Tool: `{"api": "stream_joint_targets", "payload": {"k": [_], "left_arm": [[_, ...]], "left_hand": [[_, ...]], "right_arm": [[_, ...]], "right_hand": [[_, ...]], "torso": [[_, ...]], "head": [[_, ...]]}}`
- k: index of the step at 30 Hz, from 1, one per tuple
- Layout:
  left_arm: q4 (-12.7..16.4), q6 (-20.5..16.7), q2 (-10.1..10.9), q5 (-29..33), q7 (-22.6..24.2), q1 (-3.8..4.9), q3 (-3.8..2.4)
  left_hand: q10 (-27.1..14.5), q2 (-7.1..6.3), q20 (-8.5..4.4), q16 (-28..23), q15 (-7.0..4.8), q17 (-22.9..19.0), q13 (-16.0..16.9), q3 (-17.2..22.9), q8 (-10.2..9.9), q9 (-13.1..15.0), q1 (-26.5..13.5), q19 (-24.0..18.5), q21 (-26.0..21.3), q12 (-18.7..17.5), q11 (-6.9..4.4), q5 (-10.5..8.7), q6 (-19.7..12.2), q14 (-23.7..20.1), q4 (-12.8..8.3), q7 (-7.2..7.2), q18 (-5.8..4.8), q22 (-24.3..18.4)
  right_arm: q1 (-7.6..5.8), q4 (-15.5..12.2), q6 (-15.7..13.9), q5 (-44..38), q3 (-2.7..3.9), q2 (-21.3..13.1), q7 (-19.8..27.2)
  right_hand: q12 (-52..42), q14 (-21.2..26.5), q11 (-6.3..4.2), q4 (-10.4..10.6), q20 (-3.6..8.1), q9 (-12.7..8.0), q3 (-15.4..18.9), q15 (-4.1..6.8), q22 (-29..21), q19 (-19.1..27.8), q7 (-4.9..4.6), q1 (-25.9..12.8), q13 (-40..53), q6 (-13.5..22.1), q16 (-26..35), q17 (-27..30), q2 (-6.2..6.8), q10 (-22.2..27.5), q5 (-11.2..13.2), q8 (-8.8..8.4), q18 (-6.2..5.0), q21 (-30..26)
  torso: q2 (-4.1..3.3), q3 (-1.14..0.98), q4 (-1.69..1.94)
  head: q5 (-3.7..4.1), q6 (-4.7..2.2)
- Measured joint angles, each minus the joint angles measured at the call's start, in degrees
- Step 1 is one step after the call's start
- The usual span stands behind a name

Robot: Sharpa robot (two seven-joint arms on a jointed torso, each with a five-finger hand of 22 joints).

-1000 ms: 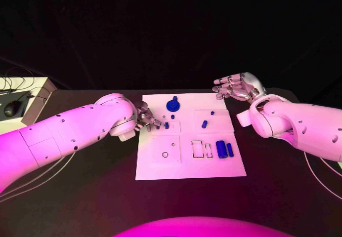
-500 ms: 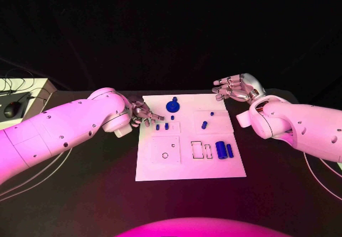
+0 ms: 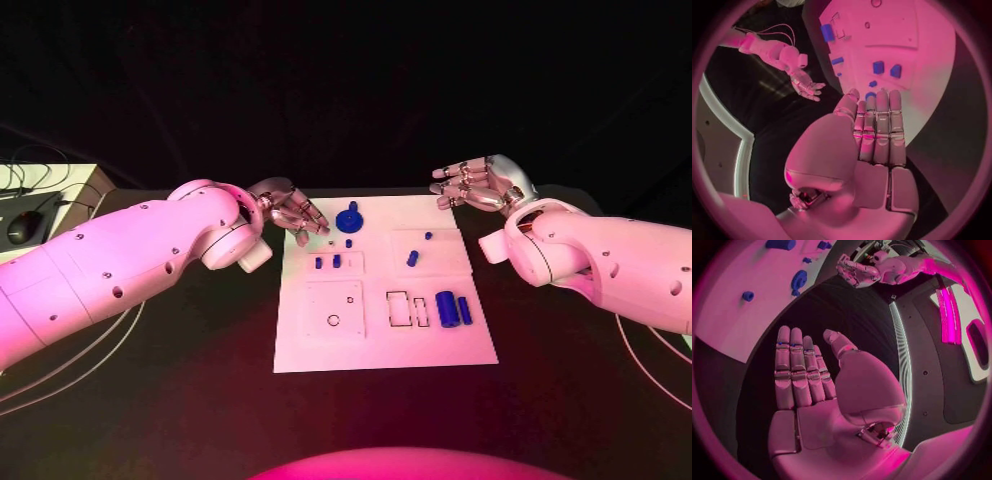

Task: Assemble the parts on the task board

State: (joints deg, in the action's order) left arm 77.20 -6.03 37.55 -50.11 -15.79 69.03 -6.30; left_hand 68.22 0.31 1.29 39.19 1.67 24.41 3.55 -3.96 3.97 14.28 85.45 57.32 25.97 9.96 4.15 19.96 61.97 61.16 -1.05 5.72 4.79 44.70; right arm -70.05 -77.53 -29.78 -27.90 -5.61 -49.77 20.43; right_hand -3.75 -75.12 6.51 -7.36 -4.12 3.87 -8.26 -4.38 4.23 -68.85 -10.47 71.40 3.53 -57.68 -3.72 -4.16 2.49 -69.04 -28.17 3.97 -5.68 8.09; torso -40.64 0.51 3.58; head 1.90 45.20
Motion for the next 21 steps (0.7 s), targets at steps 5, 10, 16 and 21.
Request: {"api": "stream_joint_targets", "payload": {"k": [5,10,16,21], "left_arm": [[-1.81,-3.27,-2.06,-3.79,8.66,0.04,0.65],[-4.1,-4.68,-4.33,-10.77,14.12,0.02,2.06],[-7.04,-4.8,-6.68,-19.4,16.84,0.0,3.68],[-9.2,-4.71,-8.21,-25.95,17.65,-0.02,4.5]], "left_hand": [[-0.67,-0.59,0.34,-2.95,0.38,-4.38,-0.06,3.28,0.0,-5.96,0.65,-1.47,-0.74,-3.29,0.82,0.0,0.04,-0.37,-3.55,-0.04,0.0,1.03],[-5.0,-1.91,1.38,-3.63,1.04,-5.73,-0.12,4.4,-0.18,-8.65,-0.61,-3.5,-1.25,-6.01,1.59,0.0,-0.43,-1.78,-3.98,-2.28,-0.01,1.59],[-7.04,-3.53,1.39,5.52,1.13,-2.94,-0.12,3.33,-0.18,-10.55,-2.23,-1.2,-0.75,-5.24,2.02,-0.22,0.21,-3.23,-2.94,-2.25,0.0,2.53],[-7.12,-4.19,1.17,12.4,0.9,-2.01,-0.12,2.81,-0.18,-10.55,-1.55,-0.18,2.88,-3.51,2.11,-0.22,0.4,-4.77,-2.22,-1.84,0.05,7.11]], "right_arm": [[0.01,0.2,0.0,0.03,0.0,0.06,0.03],[0.03,0.42,0.01,0.06,0.0,0.23,0.05],[0.07,0.56,0.02,0.08,0.0,0.35,0.07],[0.12,0.58,0.03,0.1,0.0,0.41,0.09]], "right_hand": [[0.0,0.0,0.0,0.0,0.0,0.0,0.0,0.0,0.0,0.0,0.0,0.0,0.0,0.0,0.0,0.0,0.0,0.0,0.0,0.0,0.0,0.0],[0.0,0.0,0.0,-0.23,0.0,0.0,-0.23,0.0,0.0,0.0,0.0,0.0,0.0,0.0,0.0,0.0,0.0,0.0,0.0,0.0,0.0,0.0],[0.0,0.0,0.0,-0.23,0.0,0.0,-0.23,0.0,0.0,0.0,0.0,0.0,0.0,0.0,0.0,0.0,0.0,0.0,0.0,0.0,0.0,0.0],[0.0,0.0,0.0,-0.23,0.0,0.0,-0.23,0.0,0.0,0.0,0.0,0.0,0.0,0.0,0.0,0.0,0.0,0.0,0.0,0.0,0.0,0.0]], "torso": [[0.01,-0.01,0.01],[-0.01,-0.02,-0.02],[-0.05,-0.08,-0.15],[-0.13,-0.08,-0.18]], "head": [[0.03,-0.32],[0.04,-0.59],[-0.09,-0.93],[-0.09,-1.23]]}}
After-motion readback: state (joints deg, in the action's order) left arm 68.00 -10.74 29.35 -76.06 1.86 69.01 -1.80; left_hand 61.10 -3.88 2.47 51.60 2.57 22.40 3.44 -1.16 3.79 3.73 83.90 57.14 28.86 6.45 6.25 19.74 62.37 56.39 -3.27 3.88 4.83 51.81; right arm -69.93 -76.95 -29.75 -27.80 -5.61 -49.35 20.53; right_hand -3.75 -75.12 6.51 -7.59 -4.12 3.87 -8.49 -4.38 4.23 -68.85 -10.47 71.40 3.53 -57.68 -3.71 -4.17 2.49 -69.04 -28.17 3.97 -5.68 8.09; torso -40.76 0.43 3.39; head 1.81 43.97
